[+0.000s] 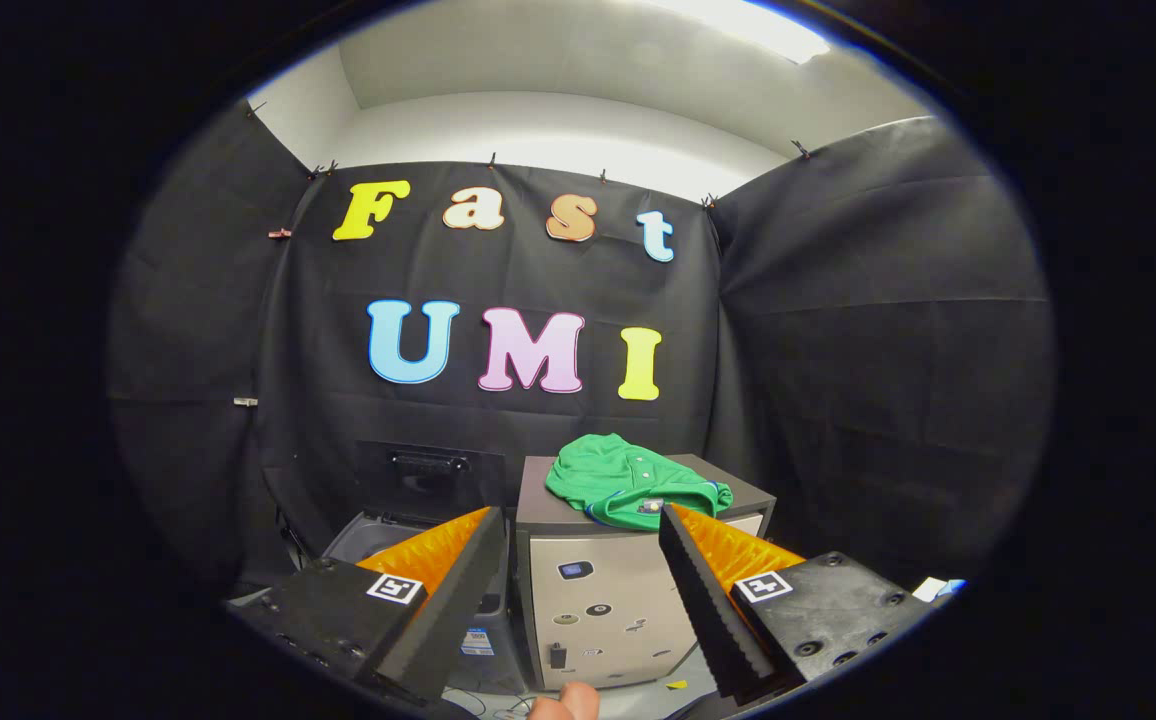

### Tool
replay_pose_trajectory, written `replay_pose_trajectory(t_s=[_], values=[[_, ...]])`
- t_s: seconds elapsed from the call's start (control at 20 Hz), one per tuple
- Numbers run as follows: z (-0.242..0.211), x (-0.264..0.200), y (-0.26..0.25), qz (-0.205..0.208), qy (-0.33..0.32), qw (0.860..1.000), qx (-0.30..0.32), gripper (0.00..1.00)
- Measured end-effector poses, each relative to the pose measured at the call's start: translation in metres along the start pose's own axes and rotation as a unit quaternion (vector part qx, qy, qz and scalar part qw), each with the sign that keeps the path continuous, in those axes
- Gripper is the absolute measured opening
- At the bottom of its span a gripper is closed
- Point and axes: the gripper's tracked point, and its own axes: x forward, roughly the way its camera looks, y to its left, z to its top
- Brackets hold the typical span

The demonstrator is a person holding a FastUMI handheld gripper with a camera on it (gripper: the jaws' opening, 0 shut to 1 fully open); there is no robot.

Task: Put the clothes into the washing machine and then close the washing machine lid.

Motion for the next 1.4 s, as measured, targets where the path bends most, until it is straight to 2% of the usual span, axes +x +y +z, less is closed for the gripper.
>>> replay_pose_trajectory(t_s=[0.4,0.5,0.7,0.85,1.1,1.3,1.35,1.4], values=[[0.008,0.003,0.001,0.0,-0.008,1.0,-0.004,0.97],[0.014,0.012,-0.001,0.002,-0.016,1.0,-0.006,0.97],[0.024,0.046,-0.022,-0.027,-0.024,0.999,-0.011,0.97],[0.036,0.09,-0.039,-0.042,-0.024,0.999,-0.009,0.98],[0.039,0.183,-0.081,-0.089,0.036,0.995,0.004,0.98],[0.004,0.266,-0.103,-0.112,0.137,0.984,0.012,0.98],[-0.009,0.283,-0.107,-0.112,0.168,0.979,0.007,0.98],[-0.02,0.299,-0.102,-0.095,0.19,0.977,0.014,0.98]])
